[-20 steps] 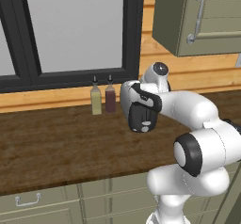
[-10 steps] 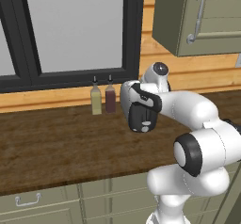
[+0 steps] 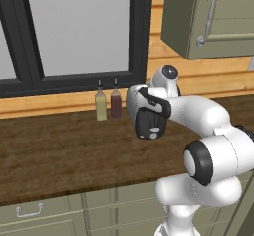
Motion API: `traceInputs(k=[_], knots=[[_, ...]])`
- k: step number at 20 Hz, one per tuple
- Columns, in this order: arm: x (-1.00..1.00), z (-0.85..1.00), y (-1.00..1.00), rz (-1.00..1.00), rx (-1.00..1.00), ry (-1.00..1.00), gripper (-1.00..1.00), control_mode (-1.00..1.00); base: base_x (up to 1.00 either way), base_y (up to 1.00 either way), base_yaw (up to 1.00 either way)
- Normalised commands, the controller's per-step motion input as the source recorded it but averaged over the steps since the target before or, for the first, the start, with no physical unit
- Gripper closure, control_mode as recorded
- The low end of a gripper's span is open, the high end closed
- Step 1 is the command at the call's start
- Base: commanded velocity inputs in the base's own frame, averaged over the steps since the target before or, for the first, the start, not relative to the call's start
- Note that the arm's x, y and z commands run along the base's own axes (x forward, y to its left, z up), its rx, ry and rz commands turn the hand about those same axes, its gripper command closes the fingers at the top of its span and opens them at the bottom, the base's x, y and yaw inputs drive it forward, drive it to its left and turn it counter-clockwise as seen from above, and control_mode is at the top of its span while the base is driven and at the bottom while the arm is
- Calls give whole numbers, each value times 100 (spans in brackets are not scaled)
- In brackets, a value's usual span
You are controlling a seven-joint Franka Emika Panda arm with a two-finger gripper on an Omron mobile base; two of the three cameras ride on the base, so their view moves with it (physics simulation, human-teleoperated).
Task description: Start the toaster. Once the lever pops up, take the bread to the plate on the dining counter.
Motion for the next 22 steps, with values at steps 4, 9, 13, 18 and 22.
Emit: traceInputs(k=[4,9,13,18,22], knots=[[0,0,0,0,0,0,-100,-100,0,0,0],[0,0,0,0,0,0,-100,-100,0,0,0],[0,0,0,0,0,0,-100,-100,0,0,0],[0,0,0,0,0,0,-100,-100,0,0,0],[0,0,0,0,0,0,-100,-100,0,0,0]])
